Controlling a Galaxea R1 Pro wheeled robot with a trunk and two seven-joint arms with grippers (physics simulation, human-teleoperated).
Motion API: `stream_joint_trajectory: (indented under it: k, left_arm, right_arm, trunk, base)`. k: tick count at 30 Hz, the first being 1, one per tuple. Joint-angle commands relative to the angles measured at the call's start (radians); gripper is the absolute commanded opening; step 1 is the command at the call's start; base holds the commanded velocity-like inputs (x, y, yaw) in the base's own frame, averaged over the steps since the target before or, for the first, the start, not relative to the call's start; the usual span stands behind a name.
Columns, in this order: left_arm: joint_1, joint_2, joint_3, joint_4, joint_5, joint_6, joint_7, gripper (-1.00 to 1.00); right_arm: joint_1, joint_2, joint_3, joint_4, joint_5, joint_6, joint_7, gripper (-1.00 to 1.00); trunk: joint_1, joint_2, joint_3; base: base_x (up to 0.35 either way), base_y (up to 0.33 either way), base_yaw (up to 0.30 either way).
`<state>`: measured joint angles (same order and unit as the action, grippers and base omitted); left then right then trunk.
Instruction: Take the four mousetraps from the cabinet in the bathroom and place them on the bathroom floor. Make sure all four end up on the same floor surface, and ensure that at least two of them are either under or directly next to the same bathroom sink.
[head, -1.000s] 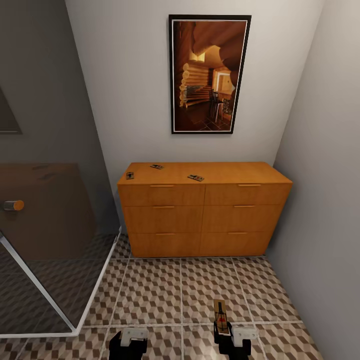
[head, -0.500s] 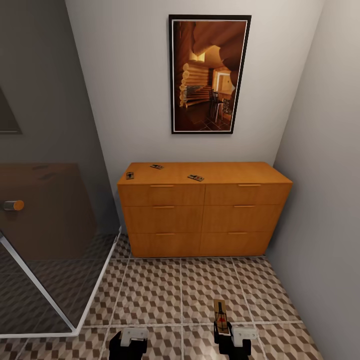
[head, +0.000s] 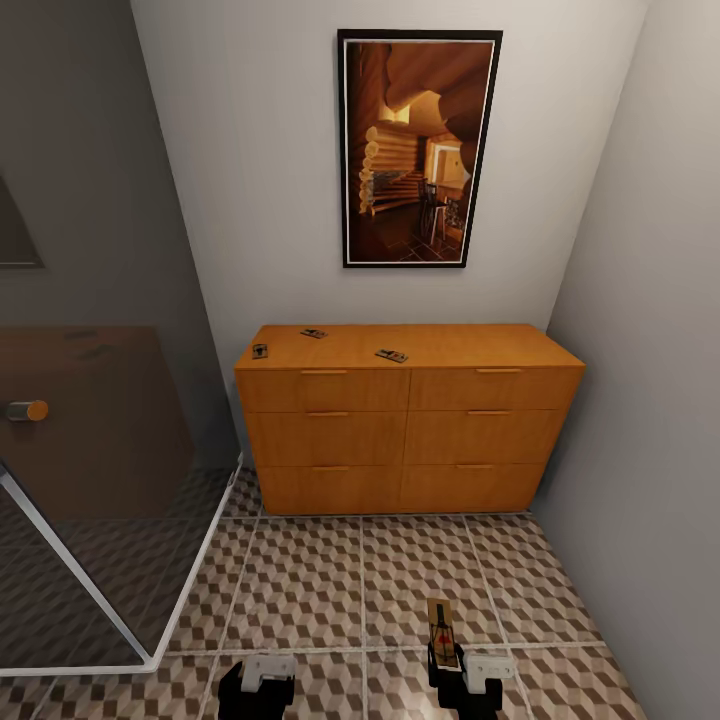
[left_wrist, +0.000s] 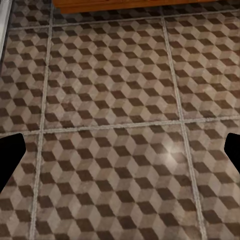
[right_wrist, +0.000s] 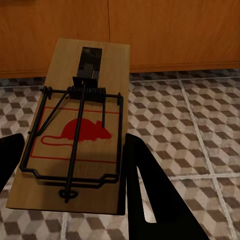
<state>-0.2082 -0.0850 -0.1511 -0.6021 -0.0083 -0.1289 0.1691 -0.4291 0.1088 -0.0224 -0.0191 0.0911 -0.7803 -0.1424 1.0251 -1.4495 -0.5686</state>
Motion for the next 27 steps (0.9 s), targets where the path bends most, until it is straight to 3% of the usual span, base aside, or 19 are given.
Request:
stream_joint_trajectory:
  k: [1, 9, 14, 27]
  left_arm:
    - [-0.001, 0.001, -0.005, -0.001, -0.001, -0.003, 0.009, 1.00]
    - [-0.001, 0.003, -0.004, -0.043, -0.001, -0.003, 0.009, 1.00]
    - [-0.001, 0.017, -0.004, -0.067, -0.001, -0.003, 0.009, 1.00]
    - [-0.001, 0.022, -0.005, -0.080, -0.001, -0.003, 0.009, 1.00]
  right_arm:
    - [-0.001, 0.000, -0.002, 0.001, 0.008, -0.002, -0.005, -1.00]
    - [-0.001, 0.000, -0.002, 0.001, 0.008, -0.002, -0.005, -1.00]
    - [-0.001, 0.001, -0.002, 0.001, 0.008, -0.002, -0.005, -1.00]
    - [0.000, 0.001, -0.002, 0.001, 0.008, -0.002, -0.005, -1.00]
  trunk:
    - [0.000, 0.000, -0.001]
    - [0.000, 0.000, -0.001]
    - [0.000, 0.000, -0.001]
    - [0.000, 0.000, -0.001]
  base:
    - [0.000, 0.000, 0.000]
    - [0.000, 0.000, 0.000]
    - [0.000, 0.000, 0.000]
    - [0.000, 0.000, 0.000]
